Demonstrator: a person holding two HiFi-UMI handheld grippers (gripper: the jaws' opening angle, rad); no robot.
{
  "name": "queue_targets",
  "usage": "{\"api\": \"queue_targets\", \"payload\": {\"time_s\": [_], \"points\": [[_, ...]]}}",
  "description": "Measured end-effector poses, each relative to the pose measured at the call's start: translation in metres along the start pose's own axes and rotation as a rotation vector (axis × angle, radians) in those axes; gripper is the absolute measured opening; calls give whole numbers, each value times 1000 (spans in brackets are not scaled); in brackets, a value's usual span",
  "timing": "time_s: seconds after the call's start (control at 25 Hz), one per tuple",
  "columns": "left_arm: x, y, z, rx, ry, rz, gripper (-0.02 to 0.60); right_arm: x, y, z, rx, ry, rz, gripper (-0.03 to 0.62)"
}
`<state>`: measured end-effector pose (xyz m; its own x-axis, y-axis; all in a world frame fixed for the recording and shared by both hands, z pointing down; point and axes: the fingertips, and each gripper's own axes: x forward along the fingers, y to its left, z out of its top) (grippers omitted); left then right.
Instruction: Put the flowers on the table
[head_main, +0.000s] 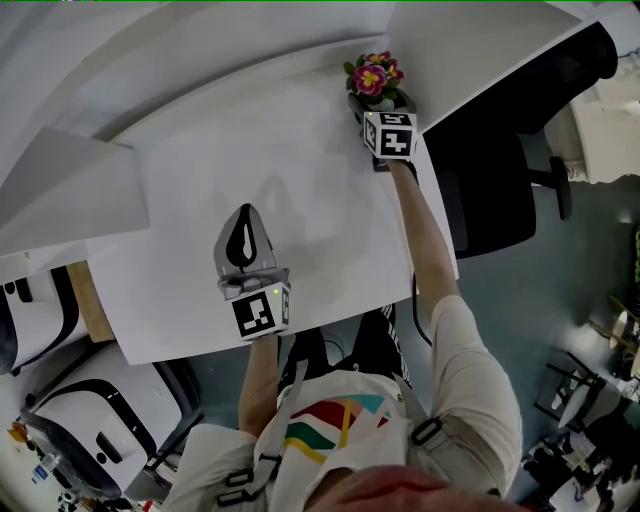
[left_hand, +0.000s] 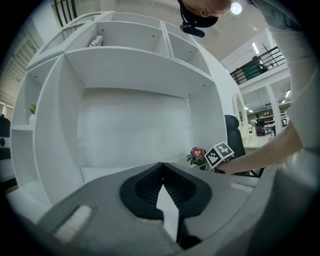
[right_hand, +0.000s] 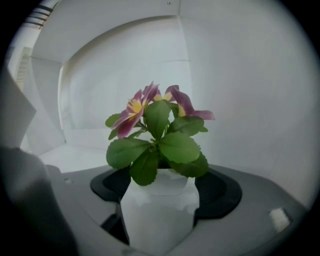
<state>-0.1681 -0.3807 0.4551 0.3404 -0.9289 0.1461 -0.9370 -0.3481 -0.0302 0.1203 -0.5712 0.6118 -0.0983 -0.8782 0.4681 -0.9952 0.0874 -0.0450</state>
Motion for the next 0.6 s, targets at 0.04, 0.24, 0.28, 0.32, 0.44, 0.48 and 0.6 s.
{"api": "queue_targets", "payload": {"time_s": [0.04, 0.24, 0.28, 0.32, 0.44, 0.48, 0.6], "points": [[-1, 0, 1, -2, -3, 0, 3, -2, -1, 2, 1, -2, 0, 377], [-8, -5, 9, -9, -22, -2, 2, -15, 2, 9, 0, -10, 7, 388], [-10, -6, 11, -11, -25, -2, 3, -18, 4, 10, -1, -11, 10, 388], [-12, -7, 13, -13, -28, -2, 2, -23, 6, 12, 0, -13, 14, 390], [-18, -10, 22, -13, -48, -2, 2, -35, 10, 21, 2, -28, 25, 391], [-20, -10, 26, -12, -58, -1, 2, -40, 11, 26, 1, -36, 27, 391], [-28, -12, 38, -15, -86, 7, 2, -56, 13, 39, -4, -60, 30, 391]]}}
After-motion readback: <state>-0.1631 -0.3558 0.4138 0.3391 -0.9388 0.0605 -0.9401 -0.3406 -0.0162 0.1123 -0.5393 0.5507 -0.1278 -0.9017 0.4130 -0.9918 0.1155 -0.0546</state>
